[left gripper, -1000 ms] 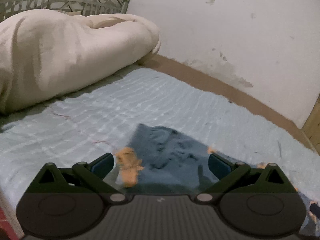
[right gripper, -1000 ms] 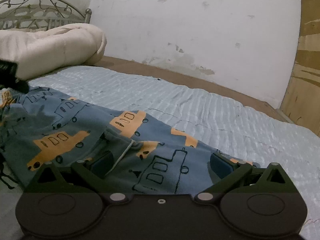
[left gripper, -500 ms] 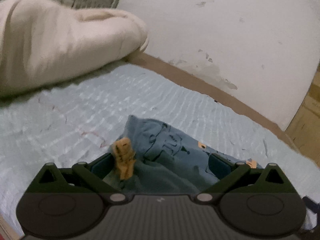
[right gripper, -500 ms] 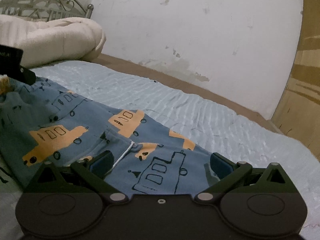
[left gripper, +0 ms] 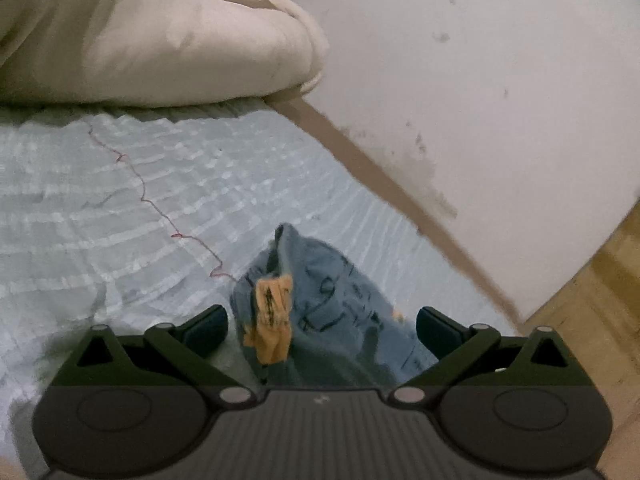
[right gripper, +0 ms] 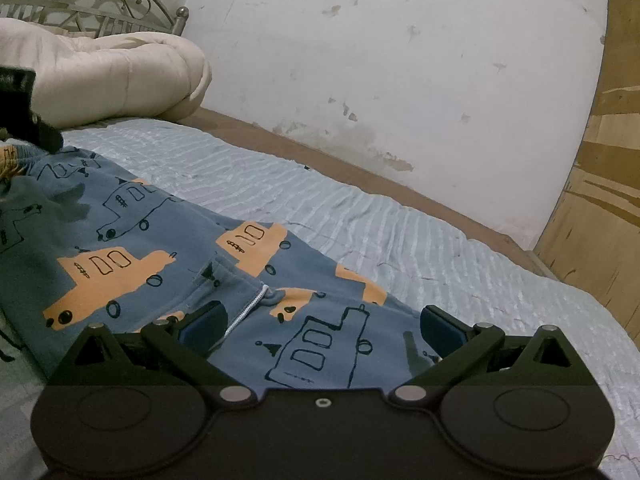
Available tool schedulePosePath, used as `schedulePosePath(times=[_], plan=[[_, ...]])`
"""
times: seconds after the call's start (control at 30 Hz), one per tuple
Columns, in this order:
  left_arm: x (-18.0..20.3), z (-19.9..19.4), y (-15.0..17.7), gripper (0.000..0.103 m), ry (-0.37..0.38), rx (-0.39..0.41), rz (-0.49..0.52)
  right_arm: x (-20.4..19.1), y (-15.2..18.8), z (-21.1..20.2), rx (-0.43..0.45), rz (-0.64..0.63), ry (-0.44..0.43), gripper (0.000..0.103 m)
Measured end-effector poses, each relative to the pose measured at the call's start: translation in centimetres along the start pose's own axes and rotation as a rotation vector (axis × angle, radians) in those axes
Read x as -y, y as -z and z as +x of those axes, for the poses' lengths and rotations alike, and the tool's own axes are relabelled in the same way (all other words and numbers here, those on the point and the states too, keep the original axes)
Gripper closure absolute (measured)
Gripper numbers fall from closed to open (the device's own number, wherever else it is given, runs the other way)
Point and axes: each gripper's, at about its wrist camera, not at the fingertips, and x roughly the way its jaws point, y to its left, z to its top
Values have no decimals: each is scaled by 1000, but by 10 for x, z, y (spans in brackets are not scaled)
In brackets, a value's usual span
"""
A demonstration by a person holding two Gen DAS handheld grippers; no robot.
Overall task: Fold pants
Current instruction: 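Lift the pants end with the left gripper and fold it over the rest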
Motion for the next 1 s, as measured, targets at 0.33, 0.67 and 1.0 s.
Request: schedulePosePath(times=[0.33, 0.67, 1.0], plan=[[-20, 8, -5, 28, 23, 3, -107, 0, 0, -1, 3, 3, 3, 1], [-31, 14, -6, 55, -23, 4, -152, -5, 0, -3, 19, -18, 26, 1], [-26, 9, -2, 82, -42, 32, -128, -16, 1, -8, 55, -64, 86, 1]])
